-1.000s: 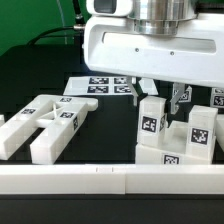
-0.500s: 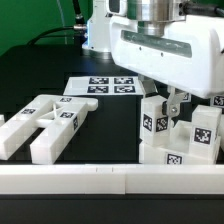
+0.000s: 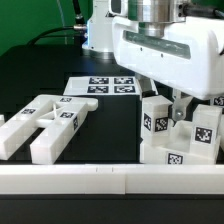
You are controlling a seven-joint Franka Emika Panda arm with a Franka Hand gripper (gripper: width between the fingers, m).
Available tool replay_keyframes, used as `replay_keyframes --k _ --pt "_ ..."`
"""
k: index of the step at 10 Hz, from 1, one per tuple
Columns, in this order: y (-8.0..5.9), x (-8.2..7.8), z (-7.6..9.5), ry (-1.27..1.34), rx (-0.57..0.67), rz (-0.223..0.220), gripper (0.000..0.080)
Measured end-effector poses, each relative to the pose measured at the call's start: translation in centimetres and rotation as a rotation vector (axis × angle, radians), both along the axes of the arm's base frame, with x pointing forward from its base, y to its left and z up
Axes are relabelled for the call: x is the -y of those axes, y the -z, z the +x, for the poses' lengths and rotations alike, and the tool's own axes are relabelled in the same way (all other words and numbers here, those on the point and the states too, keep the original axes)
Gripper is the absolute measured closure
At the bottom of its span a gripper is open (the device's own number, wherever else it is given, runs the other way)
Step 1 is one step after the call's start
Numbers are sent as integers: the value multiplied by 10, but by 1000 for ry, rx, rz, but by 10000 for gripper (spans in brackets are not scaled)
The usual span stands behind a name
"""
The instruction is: Assemble chair
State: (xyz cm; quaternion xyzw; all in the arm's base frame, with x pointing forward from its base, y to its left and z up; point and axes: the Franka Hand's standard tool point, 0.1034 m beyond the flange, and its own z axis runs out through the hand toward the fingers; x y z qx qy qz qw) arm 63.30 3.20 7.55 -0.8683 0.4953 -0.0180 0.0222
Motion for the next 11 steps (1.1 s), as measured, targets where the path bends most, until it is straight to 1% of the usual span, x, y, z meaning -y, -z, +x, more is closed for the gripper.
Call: replay_keyframes --k 1,2,6,8,9,11 --pt "0 0 0 -82 2 -4 185" --pt "1 0 0 -144 3 -8 156" --pt "1 2 0 -412 8 -23 150" --pt "0 4 1 -661 8 -54 150" --pt "0 4 1 -728 8 -58 150" --pt "1 5 2 -945 11 -83 150"
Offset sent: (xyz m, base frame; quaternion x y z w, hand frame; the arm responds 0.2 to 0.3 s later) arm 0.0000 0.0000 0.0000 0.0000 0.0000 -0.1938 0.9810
